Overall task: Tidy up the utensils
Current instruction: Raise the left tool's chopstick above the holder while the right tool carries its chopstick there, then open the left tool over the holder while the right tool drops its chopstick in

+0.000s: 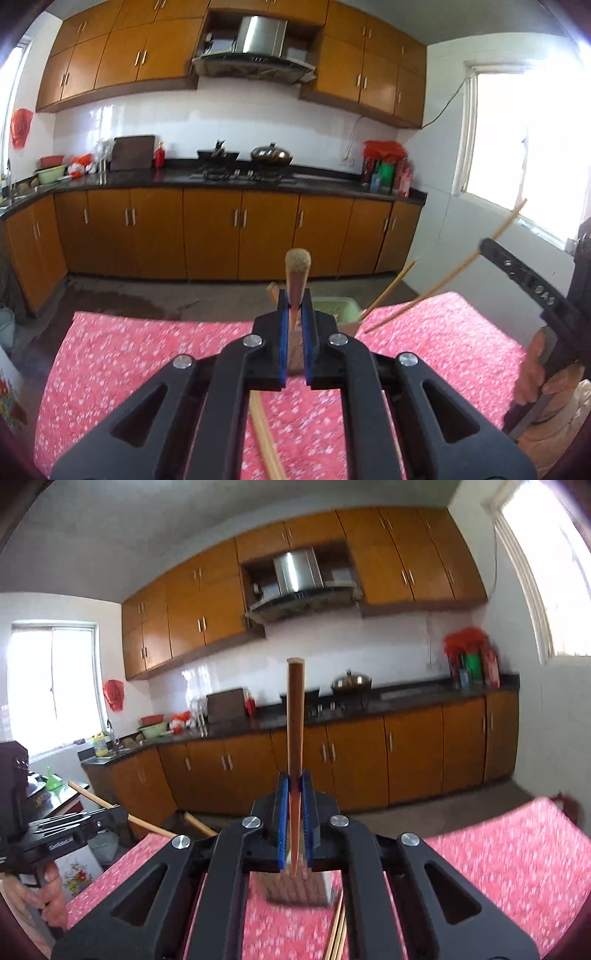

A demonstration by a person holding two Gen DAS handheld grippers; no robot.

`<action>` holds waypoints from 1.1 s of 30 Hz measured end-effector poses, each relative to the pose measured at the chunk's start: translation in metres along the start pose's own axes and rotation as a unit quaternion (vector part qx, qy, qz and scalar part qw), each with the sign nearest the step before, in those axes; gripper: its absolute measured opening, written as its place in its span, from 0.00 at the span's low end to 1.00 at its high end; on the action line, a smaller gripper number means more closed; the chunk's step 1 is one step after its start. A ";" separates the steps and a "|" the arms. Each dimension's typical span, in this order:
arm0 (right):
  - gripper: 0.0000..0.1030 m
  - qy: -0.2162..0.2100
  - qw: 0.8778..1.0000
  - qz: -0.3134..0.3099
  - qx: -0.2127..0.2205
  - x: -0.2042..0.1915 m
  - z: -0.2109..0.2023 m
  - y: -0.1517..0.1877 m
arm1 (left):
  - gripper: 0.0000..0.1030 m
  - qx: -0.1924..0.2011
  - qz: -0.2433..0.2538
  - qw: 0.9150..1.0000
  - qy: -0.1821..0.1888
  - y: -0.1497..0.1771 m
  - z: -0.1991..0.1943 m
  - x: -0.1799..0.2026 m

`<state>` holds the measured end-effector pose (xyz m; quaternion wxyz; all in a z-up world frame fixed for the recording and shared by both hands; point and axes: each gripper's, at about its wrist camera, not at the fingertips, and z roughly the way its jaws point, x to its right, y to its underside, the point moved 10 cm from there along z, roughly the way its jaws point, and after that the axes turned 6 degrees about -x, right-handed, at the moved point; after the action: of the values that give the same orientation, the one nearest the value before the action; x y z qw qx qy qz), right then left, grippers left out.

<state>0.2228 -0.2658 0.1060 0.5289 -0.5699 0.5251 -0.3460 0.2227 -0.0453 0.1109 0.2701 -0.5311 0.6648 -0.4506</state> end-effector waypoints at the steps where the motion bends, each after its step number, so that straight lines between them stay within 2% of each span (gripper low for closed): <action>1: 0.08 0.000 1.000 -0.004 0.007 -0.005 0.005 -0.006 | 0.08 0.005 0.001 1.000 0.000 -0.004 -0.001 0.003; 5: 0.08 0.011 0.999 -0.025 0.021 -0.018 0.022 -0.014 | 0.08 0.016 0.005 1.000 0.003 -0.027 0.011 0.018; 8: 0.08 0.022 0.999 -0.034 0.016 -0.021 0.040 -0.011 | 0.08 -0.003 0.020 1.000 -0.005 -0.030 0.033 0.025; 14: 0.08 0.042 0.998 -0.025 -0.031 -0.010 0.084 0.018 | 0.08 -0.055 0.027 0.998 -0.018 -0.013 0.090 0.028; 17: 0.08 0.053 0.997 -0.025 -0.055 -0.005 0.099 0.034 | 0.08 -0.065 0.021 0.998 -0.016 -0.006 0.106 0.027; 23: 0.10 0.056 0.996 -0.017 -0.063 -0.001 0.097 0.039 | 0.11 -0.056 0.002 0.998 -0.012 -0.005 0.105 0.016; 25: 0.20 0.058 0.997 -0.014 -0.051 0.000 0.090 0.032 | 0.17 -0.048 -0.002 0.999 -0.012 -0.006 0.100 0.013; 27: 0.26 0.059 0.997 -0.010 -0.039 0.002 0.081 0.024 | 0.22 -0.037 -0.008 0.999 -0.013 -0.010 0.092 0.009; 31: 0.26 0.067 0.998 0.001 -0.014 0.013 0.056 0.009 | 0.23 -0.005 -0.023 0.999 -0.022 -0.016 0.064 -0.002; 33: 0.26 0.077 0.997 0.014 -0.011 0.027 0.042 0.009 | 0.26 0.011 -0.029 0.999 -0.027 -0.015 0.047 -0.011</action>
<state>0.2659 -0.2808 0.0845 0.4853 -0.5401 0.5763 -0.3751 0.2720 -0.0499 0.1022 0.2809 -0.5591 0.6368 -0.4506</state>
